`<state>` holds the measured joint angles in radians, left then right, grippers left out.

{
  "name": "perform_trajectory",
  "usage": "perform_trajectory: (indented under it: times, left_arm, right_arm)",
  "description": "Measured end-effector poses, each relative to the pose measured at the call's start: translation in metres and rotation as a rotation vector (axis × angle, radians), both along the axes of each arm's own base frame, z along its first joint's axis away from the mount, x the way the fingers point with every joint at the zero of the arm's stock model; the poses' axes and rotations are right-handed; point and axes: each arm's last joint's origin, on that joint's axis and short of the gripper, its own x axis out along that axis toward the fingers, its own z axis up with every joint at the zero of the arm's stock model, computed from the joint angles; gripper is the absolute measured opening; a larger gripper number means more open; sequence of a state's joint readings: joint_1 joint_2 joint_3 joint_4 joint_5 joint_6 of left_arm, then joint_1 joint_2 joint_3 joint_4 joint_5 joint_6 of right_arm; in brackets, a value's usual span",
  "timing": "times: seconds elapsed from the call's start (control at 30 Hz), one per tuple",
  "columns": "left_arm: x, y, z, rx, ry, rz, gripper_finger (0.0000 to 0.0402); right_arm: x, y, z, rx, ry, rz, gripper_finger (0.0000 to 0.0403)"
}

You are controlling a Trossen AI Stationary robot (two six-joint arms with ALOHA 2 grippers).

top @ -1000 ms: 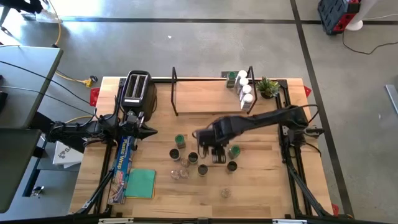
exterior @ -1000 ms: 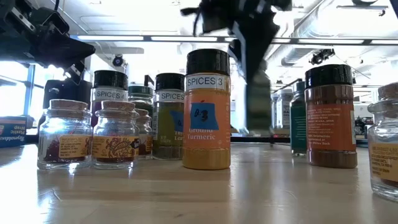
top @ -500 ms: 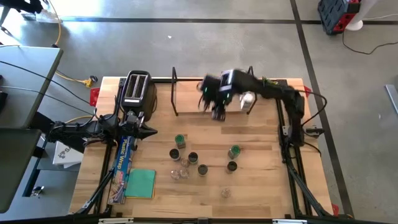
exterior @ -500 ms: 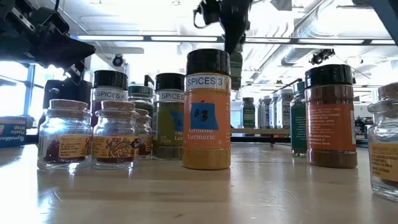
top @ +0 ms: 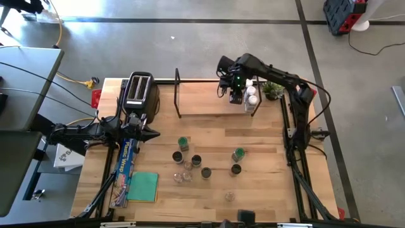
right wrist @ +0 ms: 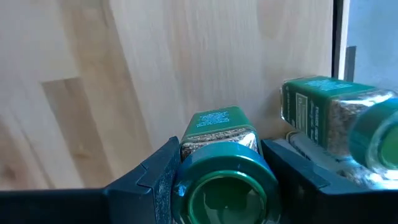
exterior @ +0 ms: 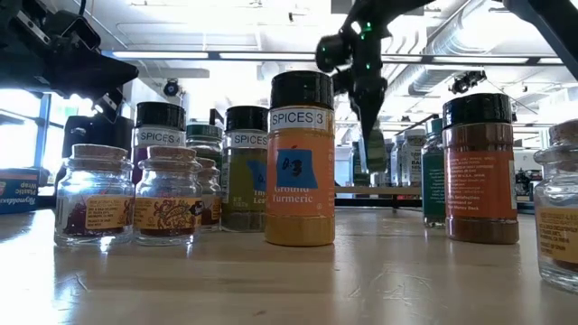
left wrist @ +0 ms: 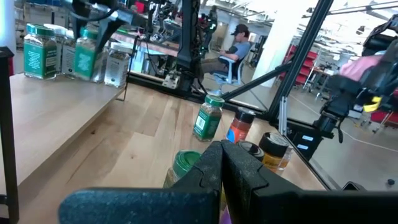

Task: Shelf spices
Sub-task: Put the green seasoning bottle on the shelf and align it with the other green seasoning bottle

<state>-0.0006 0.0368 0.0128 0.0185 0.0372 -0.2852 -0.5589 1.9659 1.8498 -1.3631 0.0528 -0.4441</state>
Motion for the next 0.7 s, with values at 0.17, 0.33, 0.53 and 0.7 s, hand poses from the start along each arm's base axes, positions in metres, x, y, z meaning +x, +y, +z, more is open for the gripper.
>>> perform_trajectory:
  times: [0.17, 0.33, 0.53, 0.7]
  left_arm:
    - [0.000, 0.000, 0.000, 0.000, 0.000, 0.000, 0.0000]
    - [0.000, 0.000, 0.000, 0.000, 0.000, 0.000, 0.0000]
    - [0.000, 0.000, 0.000, 0.000, 0.000, 0.000, 0.0000]
    - [0.000, 0.000, 0.000, 0.000, 0.000, 0.000, 0.0000]
  right_arm:
    - [-0.001, -0.009, -0.013, -0.012, -0.018, -0.012, 0.0185]
    - [-0.001, -0.011, -0.017, -0.021, -0.024, -0.003, 0.0188]
    - [-0.002, -0.013, -0.017, -0.064, 0.000, 0.022, 0.0235]
    - [-0.003, -0.014, -0.017, -0.081, 0.013, 0.016, 0.0239]
